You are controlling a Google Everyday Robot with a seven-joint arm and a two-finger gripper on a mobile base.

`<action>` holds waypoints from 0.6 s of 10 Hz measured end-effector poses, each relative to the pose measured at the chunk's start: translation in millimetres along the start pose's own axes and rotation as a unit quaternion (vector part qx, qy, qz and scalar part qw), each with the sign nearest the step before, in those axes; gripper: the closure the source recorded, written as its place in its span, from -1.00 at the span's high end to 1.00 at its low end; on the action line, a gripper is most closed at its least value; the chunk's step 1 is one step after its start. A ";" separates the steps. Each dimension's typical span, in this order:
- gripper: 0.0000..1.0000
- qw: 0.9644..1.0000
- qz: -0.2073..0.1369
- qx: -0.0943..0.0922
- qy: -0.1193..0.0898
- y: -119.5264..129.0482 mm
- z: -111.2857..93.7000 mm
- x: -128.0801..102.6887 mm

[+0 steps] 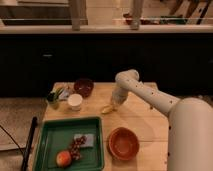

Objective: Place banana in red bowl

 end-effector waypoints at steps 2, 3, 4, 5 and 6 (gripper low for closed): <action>-1.00 1.000 0.004 0.009 0.001 2.2 -4.8 2.1; -1.00 1.000 0.006 0.014 0.003 2.6 -7.6 2.6; -1.00 1.000 0.010 0.023 0.005 3.7 -13.5 2.3; -1.00 0.999 0.013 0.032 0.008 4.7 -20.5 2.1; -1.00 0.999 0.015 0.037 0.010 4.4 -26.7 1.1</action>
